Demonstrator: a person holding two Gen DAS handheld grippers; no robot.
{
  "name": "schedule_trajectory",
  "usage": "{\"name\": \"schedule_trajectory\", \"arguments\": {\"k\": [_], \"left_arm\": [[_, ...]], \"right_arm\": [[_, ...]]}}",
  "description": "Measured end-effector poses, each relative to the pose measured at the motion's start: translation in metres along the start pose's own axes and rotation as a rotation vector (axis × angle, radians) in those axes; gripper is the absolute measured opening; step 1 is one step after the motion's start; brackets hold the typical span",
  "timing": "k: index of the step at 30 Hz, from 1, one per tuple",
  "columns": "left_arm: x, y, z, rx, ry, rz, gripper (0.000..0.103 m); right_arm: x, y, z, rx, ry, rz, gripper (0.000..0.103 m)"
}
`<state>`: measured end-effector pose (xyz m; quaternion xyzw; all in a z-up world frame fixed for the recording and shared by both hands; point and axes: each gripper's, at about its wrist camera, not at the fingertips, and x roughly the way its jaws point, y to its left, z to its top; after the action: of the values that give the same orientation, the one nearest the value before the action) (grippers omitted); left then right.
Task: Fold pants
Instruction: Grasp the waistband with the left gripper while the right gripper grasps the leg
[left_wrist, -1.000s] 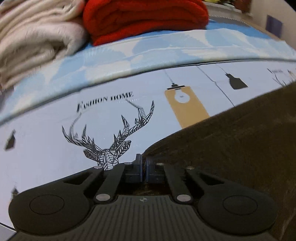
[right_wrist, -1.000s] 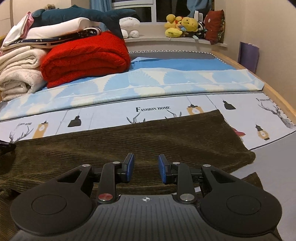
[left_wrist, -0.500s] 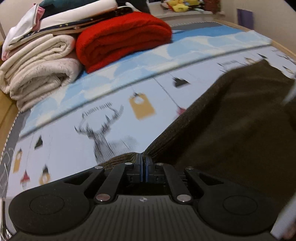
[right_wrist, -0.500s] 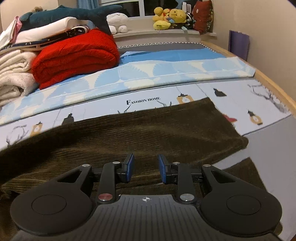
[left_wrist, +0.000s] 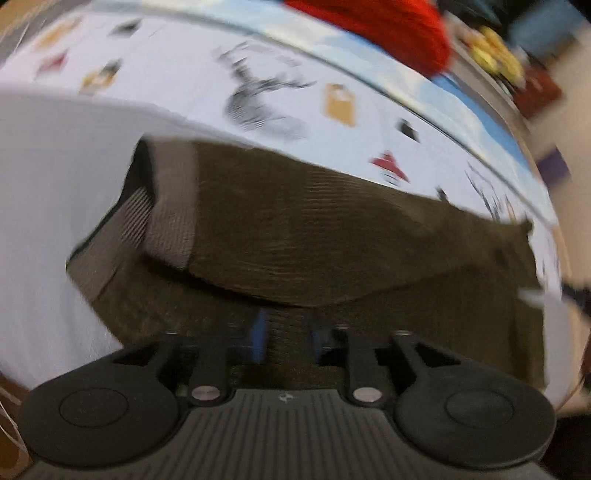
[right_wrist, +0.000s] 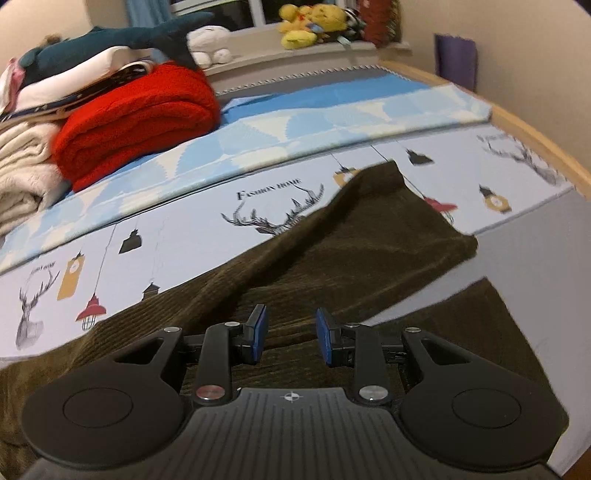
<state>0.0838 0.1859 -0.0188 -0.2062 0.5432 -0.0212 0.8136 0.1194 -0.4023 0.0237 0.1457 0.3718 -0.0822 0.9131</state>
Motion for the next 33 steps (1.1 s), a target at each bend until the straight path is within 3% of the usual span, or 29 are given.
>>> {"name": "schedule_trajectory", "arguments": {"k": [1, 5, 11, 12, 13, 14, 15, 18, 20, 23, 28, 33], "left_arm": [[0.005, 0.006, 0.002, -0.04, 0.009, -0.005, 0.045], [0.036, 0.027, 0.014, -0.216, 0.066, -0.011, 0.059], [0.055, 0.048, 0.037, -0.421, 0.036, -0.012, 0.063], [0.056, 0.048, 0.039, -0.429, 0.023, -0.005, 0.062], [0.055, 0.048, 0.042, -0.428, 0.004, 0.026, 0.052], [0.054, 0.047, 0.045, -0.419, -0.014, 0.068, 0.023], [0.049, 0.045, 0.047, -0.398, -0.05, 0.116, 0.014], [0.026, 0.032, 0.054, -0.327, -0.2, 0.177, 0.011], [0.021, 0.022, 0.057, -0.271, -0.233, 0.196, 0.011], [0.026, 0.019, 0.058, -0.253, -0.192, 0.223, 0.011], [0.027, 0.028, 0.062, -0.276, -0.164, 0.192, 0.011], [0.029, 0.027, 0.064, -0.266, -0.152, 0.189, 0.011]], "right_arm": [[0.002, -0.003, 0.001, 0.02, 0.007, 0.005, 0.03], [0.008, -0.01, 0.003, 0.078, 0.012, 0.029, 0.03], [0.024, -0.022, 0.012, 0.207, 0.02, 0.119, 0.032], [0.028, -0.023, 0.014, 0.23, 0.031, 0.139, 0.032], [0.034, -0.024, 0.015, 0.254, 0.041, 0.157, 0.032], [0.037, -0.024, 0.017, 0.269, 0.048, 0.166, 0.032], [0.043, -0.022, 0.018, 0.281, 0.054, 0.174, 0.032], [0.061, -0.016, 0.022, 0.313, 0.07, 0.182, 0.035], [0.079, -0.012, 0.026, 0.339, 0.081, 0.182, 0.035], [0.112, -0.01, 0.028, 0.404, 0.117, 0.172, 0.035], [0.162, -0.011, 0.027, 0.479, 0.173, 0.123, 0.035], [0.186, -0.012, 0.026, 0.515, 0.16, 0.121, 0.034]]}}
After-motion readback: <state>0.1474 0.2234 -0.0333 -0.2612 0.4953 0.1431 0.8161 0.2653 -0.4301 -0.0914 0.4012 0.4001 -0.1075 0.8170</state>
